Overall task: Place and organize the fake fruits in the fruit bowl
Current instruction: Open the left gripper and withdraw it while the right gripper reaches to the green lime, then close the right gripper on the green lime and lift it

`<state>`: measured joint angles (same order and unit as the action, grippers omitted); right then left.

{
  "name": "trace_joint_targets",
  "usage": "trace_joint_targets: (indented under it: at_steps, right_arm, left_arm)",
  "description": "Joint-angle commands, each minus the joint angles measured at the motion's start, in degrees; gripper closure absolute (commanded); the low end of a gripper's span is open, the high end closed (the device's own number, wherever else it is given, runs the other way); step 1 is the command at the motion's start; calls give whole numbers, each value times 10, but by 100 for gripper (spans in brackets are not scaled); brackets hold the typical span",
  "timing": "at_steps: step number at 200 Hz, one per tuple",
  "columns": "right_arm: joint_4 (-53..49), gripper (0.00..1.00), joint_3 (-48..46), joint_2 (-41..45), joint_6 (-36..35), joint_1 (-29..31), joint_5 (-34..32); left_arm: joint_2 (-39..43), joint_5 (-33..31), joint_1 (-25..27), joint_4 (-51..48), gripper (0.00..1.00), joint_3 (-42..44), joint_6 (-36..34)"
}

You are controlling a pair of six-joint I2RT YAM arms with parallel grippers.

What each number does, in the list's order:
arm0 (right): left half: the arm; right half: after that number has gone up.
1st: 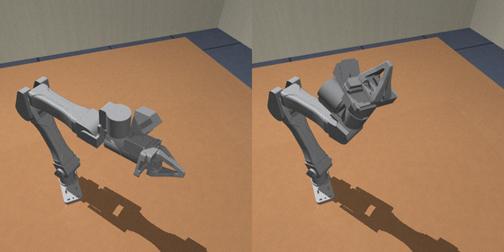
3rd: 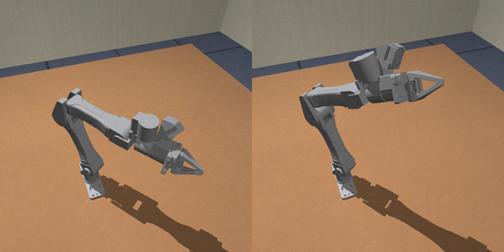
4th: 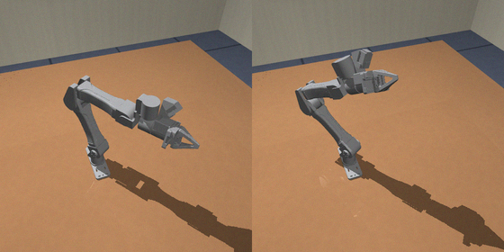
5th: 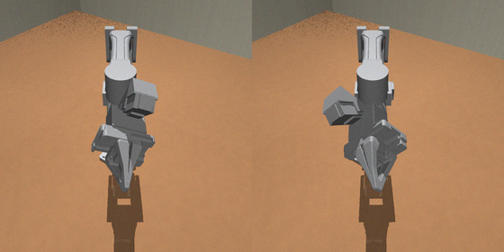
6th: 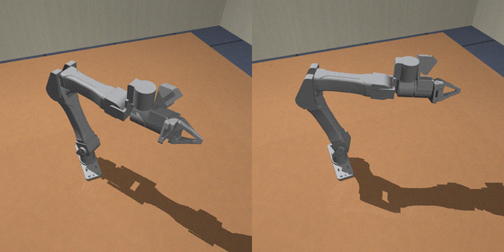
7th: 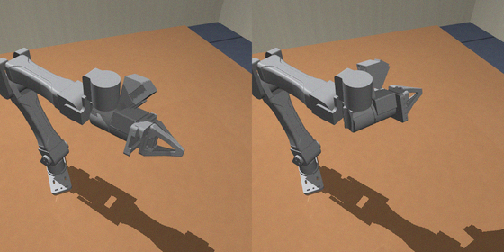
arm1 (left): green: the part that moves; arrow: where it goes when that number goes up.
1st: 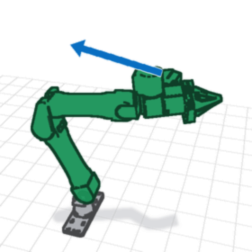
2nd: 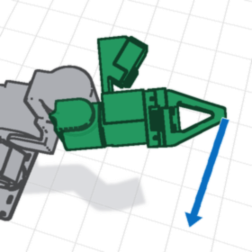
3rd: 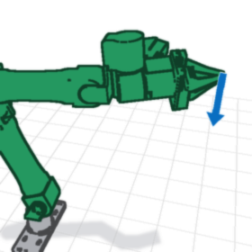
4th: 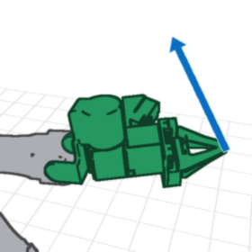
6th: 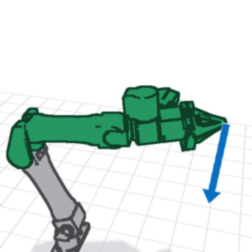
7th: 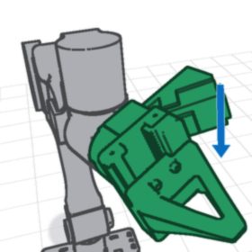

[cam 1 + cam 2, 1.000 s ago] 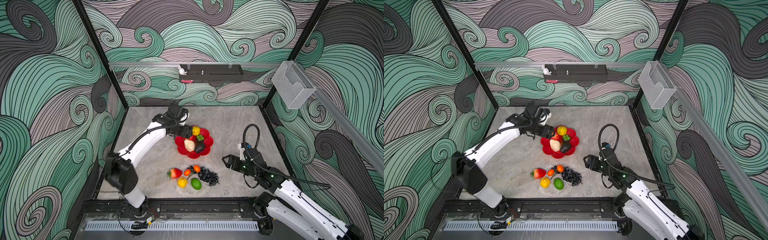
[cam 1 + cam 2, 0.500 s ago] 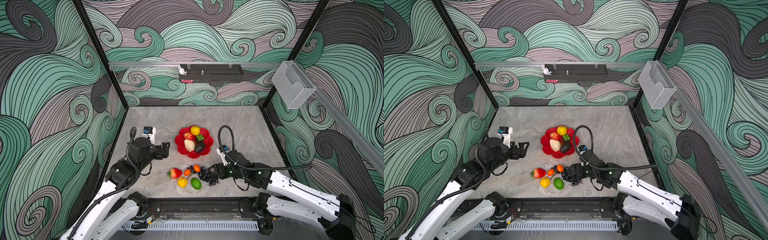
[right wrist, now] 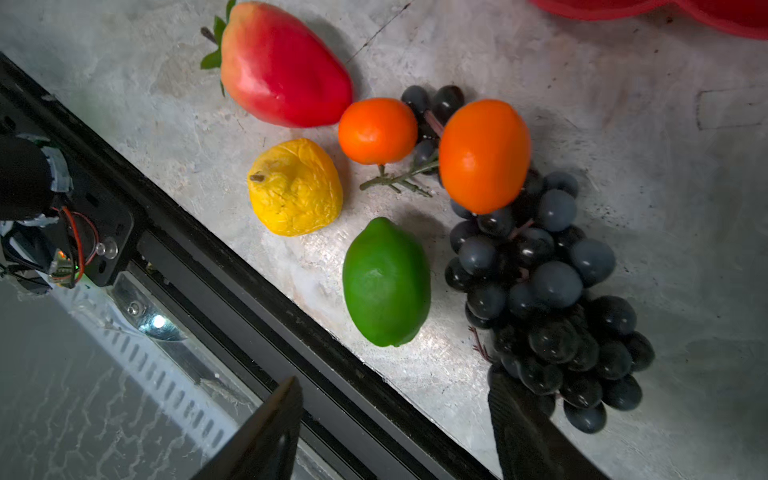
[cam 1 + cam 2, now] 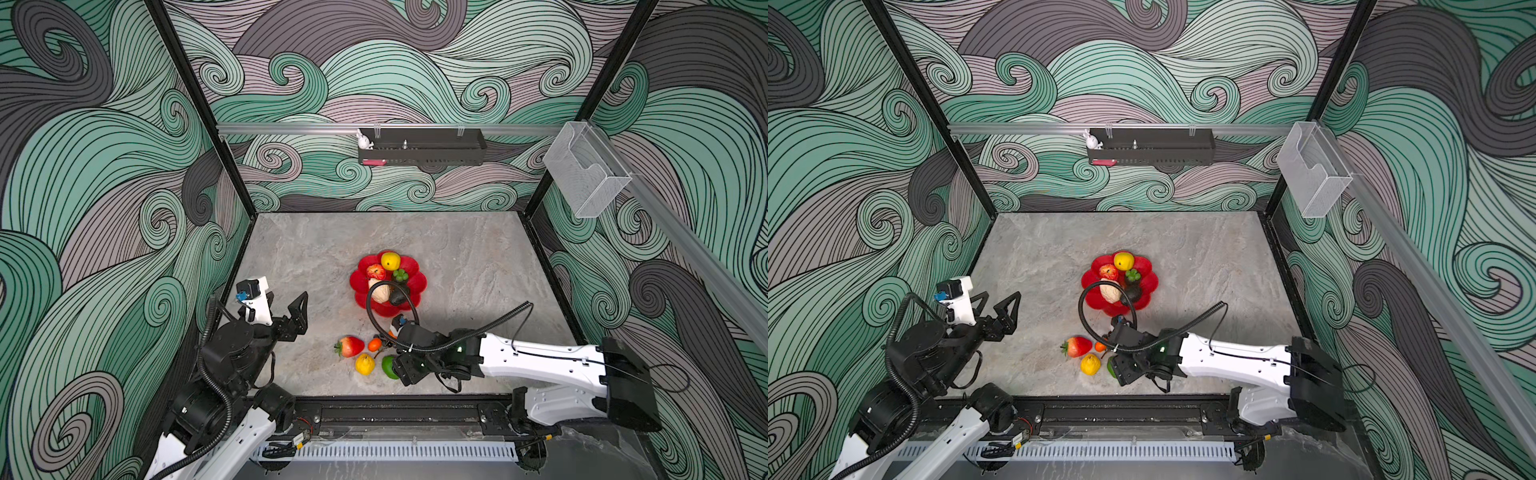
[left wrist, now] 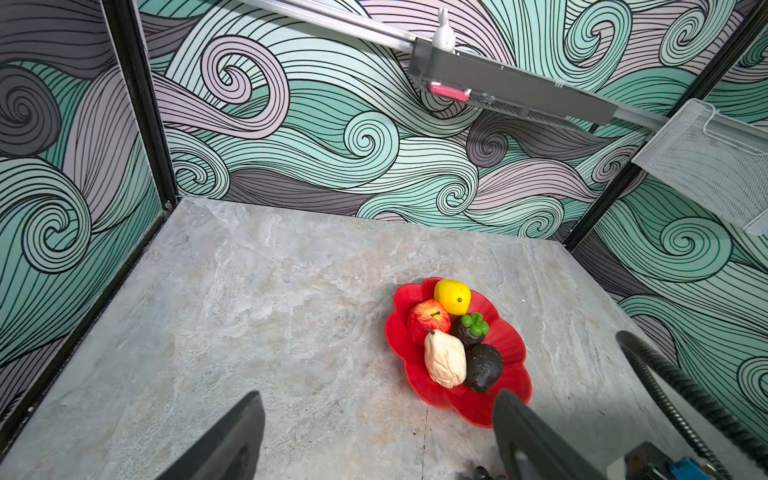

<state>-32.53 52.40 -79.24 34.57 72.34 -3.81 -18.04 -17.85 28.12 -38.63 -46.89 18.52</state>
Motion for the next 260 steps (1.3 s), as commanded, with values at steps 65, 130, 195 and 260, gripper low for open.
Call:
trace_joint_targets:
  at_steps: [65, 130, 195, 260]
  right_arm:
    - [-22, 30, 51, -98, -20, 8, -17]
    - [-15, 34, 76, -150, -19, 7, -21]
    - [-13, 40, 88, -181, -21, 7, -23]
    - [-14, 50, 94, -188, -19, 7, -30]
  left_arm:
    - [-2, -22, -2, -32, 10, 0, -8]
    - [-1, -19, -2, -28, 9, 1, -11]
    - [2, -17, -3, -27, 8, 2, -11]
    - [0, -13, -2, -25, 8, 2, -13]
